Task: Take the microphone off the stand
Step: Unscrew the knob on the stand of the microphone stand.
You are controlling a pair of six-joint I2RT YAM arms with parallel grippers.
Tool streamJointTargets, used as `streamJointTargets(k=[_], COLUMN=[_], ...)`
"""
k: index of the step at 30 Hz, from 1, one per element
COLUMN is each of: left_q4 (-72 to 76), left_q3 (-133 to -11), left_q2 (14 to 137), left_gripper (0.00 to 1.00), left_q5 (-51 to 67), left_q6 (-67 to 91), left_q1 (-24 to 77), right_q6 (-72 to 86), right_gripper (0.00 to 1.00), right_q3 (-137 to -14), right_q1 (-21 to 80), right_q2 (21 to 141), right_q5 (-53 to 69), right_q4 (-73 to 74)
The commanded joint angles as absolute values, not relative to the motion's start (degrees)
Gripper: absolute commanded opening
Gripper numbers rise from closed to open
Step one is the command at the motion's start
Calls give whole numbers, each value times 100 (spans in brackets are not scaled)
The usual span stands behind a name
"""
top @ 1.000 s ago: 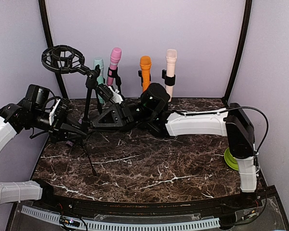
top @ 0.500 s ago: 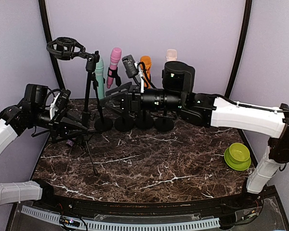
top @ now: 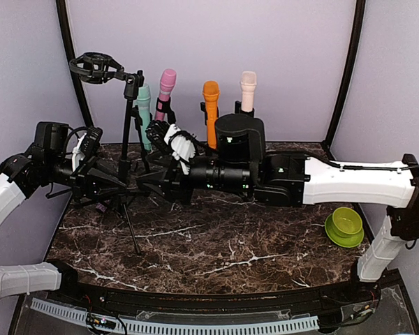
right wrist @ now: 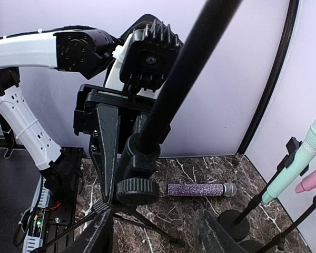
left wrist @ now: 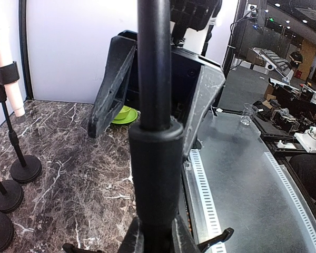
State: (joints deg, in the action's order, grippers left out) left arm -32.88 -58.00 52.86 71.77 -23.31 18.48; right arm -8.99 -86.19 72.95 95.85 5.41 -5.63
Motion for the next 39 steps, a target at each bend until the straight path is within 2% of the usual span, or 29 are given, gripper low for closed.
streamJointTargets(k=[1,13,28,34,39], left_q4=[-3082,-3271,-3520,-3789,-3852], left_q3=[-5822,-5846,-5985,-6050,-6134], left_q2=[5185,5194,5238,5262,5287], left_gripper=[0,0,0,0,0], left_q5=[7426,7372,7306,7228,7185], left_q6=[-2371,-2634,-2971,-3380,-3558], left_q1=[1837,1837,1837,1832,1831], right_q6=[-1249,-1283,-1081,-338,906], right_gripper=[52,43,0,0,0], right_q3=[-8937,-9295,-9664,-9815,-9669], right_q1=[7414,7422,7412,7184,6808], right_q2=[9743,9915,10069,10171,10291], right_q5=[290,488,924,2016,3221], right_q4=[-614,-564,-13,5,-632])
